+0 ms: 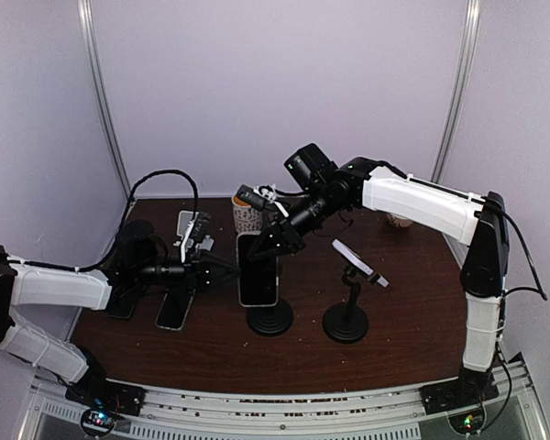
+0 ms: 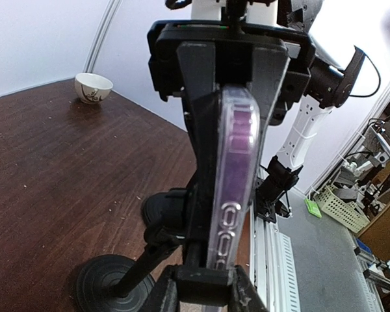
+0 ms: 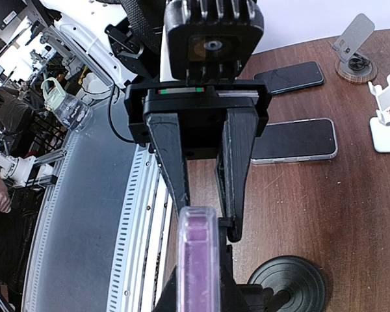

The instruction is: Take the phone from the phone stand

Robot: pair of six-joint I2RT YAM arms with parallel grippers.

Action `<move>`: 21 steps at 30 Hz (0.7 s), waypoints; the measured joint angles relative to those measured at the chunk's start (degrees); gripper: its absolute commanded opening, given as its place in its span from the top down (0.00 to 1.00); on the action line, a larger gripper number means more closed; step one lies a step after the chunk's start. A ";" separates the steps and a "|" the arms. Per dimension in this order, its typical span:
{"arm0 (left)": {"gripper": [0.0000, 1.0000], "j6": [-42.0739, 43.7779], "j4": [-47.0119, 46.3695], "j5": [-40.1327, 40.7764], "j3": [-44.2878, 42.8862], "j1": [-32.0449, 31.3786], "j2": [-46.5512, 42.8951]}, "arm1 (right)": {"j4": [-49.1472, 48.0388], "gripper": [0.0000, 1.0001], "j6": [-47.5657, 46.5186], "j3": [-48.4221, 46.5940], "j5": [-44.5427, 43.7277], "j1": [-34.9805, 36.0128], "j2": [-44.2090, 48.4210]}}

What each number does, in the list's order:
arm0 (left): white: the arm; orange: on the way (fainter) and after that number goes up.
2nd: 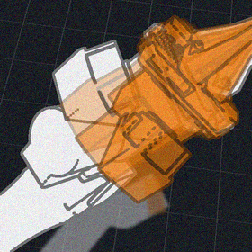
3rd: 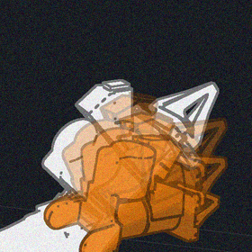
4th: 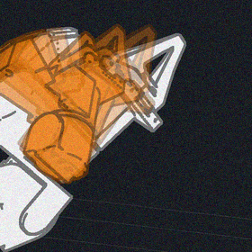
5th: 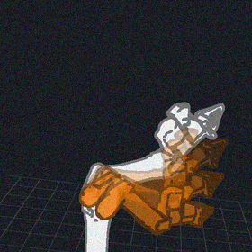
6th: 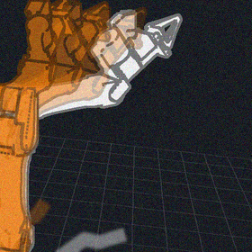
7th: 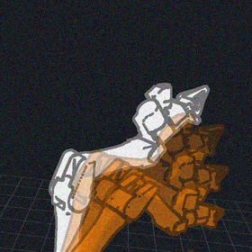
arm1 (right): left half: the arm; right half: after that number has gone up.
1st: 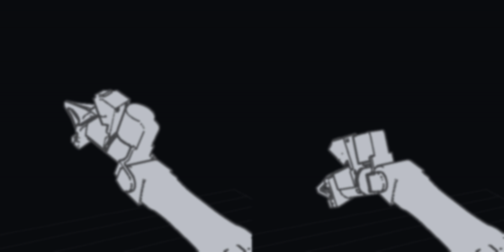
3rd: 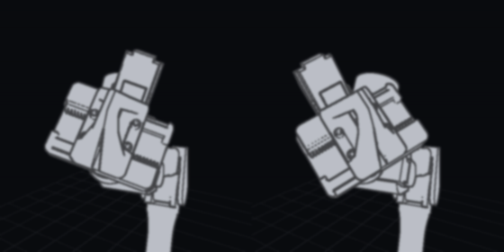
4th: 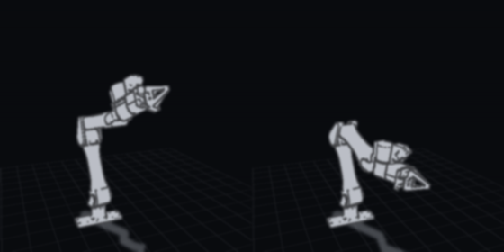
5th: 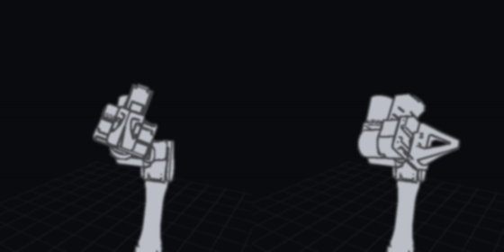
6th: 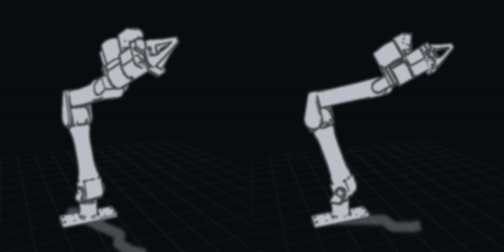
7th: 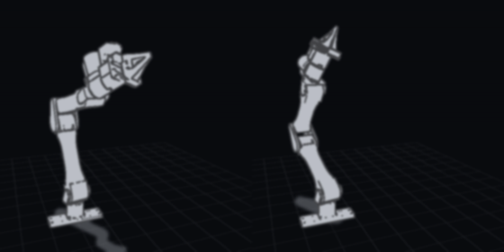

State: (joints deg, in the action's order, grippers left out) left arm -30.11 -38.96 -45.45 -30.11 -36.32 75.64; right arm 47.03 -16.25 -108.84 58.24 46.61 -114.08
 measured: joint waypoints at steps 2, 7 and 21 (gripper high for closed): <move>1.00 -0.48 -0.39 -0.26 0.02 0.02 0.11 | 0.04 1.00 -0.04 -0.04 -0.02 0.00 0.00; 1.00 -3.19 -4.66 -1.40 0.04 0.50 2.69 | -0.52 0.93 1.36 -0.11 -0.39 -0.17 0.00; 1.00 -7.28 -9.31 1.36 1.79 2.08 3.72 | -11.32 0.46 15.52 8.15 -1.66 -1.07 4.04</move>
State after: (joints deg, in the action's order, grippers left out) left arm -37.39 -48.27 -44.10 -28.32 -34.24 79.35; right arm 35.70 -0.73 -100.68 56.58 45.54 -110.04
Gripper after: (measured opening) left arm 0.231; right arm 0.537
